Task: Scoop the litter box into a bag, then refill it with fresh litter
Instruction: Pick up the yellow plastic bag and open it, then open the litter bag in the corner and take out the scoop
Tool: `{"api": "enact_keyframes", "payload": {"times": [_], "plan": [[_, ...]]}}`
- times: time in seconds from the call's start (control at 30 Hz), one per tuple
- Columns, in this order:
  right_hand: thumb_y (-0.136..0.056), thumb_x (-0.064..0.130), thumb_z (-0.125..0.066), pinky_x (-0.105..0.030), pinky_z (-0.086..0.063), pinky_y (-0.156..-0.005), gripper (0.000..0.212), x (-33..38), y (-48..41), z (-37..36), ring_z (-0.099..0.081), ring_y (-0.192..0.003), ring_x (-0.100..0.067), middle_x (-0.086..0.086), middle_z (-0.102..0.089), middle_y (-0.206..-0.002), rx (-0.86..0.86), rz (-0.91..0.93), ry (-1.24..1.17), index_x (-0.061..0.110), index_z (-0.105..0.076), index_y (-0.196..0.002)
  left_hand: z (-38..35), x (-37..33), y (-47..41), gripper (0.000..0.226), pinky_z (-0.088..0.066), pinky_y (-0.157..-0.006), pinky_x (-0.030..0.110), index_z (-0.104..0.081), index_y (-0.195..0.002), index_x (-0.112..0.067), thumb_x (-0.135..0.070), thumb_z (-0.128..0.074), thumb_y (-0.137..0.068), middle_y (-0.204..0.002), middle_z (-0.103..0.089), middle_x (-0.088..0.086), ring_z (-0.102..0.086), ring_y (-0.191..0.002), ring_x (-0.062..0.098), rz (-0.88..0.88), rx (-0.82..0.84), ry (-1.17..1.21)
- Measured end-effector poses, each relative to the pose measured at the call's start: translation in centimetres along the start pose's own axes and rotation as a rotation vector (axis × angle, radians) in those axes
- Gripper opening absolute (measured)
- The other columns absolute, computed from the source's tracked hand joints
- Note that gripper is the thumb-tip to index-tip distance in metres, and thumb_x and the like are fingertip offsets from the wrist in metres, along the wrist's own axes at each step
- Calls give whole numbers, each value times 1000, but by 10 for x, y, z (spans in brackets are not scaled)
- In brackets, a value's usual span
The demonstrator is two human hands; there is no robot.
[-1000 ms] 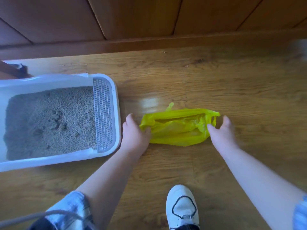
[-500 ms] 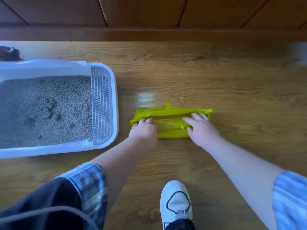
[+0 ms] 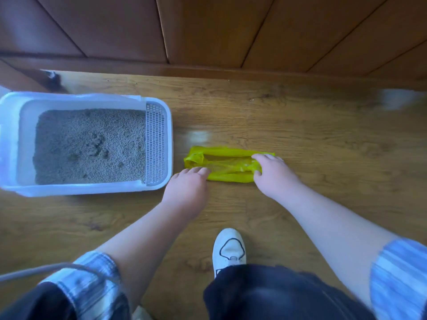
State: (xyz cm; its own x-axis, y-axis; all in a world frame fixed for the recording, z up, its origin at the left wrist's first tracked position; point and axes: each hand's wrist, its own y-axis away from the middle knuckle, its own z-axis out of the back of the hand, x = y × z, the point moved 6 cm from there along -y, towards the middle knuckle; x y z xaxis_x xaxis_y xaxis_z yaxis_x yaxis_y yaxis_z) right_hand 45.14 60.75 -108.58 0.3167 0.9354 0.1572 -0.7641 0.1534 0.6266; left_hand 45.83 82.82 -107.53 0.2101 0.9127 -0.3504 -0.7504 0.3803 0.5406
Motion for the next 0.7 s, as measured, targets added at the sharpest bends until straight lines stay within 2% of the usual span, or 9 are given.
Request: {"api": "enact_keyframes", "payload": {"times": [0.13,0.27,0.43,0.53,0.63,0.7], "plan": [[-95,25,-44,-43,-42,-107,50,41,84,71,-37,-135,-29,3,-45,-148,5,48,8,28,-42,-145,89,-3,87,44,-44,-92,40,-46,-134,-24,-25,-47,-89,-131,-57,1,-51,-118,28,130,-10,35],[-98,29,-42,-43,-39,-110,50,101,192,168,-29,-142,-25,5,-40,-152,-9,67,20,28,-38,-148,208,-19,185,48,-41,-98,40,-44,-138,-17,-21,-46,-90,-137,-53,4,-48,-124,29,226,-64,57],[-98,29,-43,-40,-33,-114,51,204,354,314,-28,-142,-22,3,-40,-152,-102,213,-16,23,-38,-149,377,-53,335,51,-38,-108,43,-41,-144,-17,-26,-47,-94,-146,-48,4,-44,-132,29,235,-226,82],[-98,30,-43,-41,-33,-115,53,259,442,385,-26,-144,-21,4,-38,-154,-157,300,-27,24,-36,-150,463,-67,425,54,-39,-107,45,-41,-145,-16,-28,-49,-93,-147,-48,6,-44,-132,30,236,-335,81],[-97,31,-46,-39,-29,-118,55,304,518,439,-28,-142,-22,1,-40,-153,-261,395,-24,23,-37,-150,525,-70,507,51,-40,-104,43,-45,-142,-13,-26,-51,-93,-141,-53,8,-48,-127,32,265,-444,106],[-96,31,-48,-36,-24,-119,56,328,558,464,-28,-142,-23,-1,-40,-153,-332,444,-38,21,-38,-150,552,-65,554,52,-35,-109,41,-45,-143,-12,-27,-50,-94,-144,-50,10,-45,-132,32,286,-511,103]]}}
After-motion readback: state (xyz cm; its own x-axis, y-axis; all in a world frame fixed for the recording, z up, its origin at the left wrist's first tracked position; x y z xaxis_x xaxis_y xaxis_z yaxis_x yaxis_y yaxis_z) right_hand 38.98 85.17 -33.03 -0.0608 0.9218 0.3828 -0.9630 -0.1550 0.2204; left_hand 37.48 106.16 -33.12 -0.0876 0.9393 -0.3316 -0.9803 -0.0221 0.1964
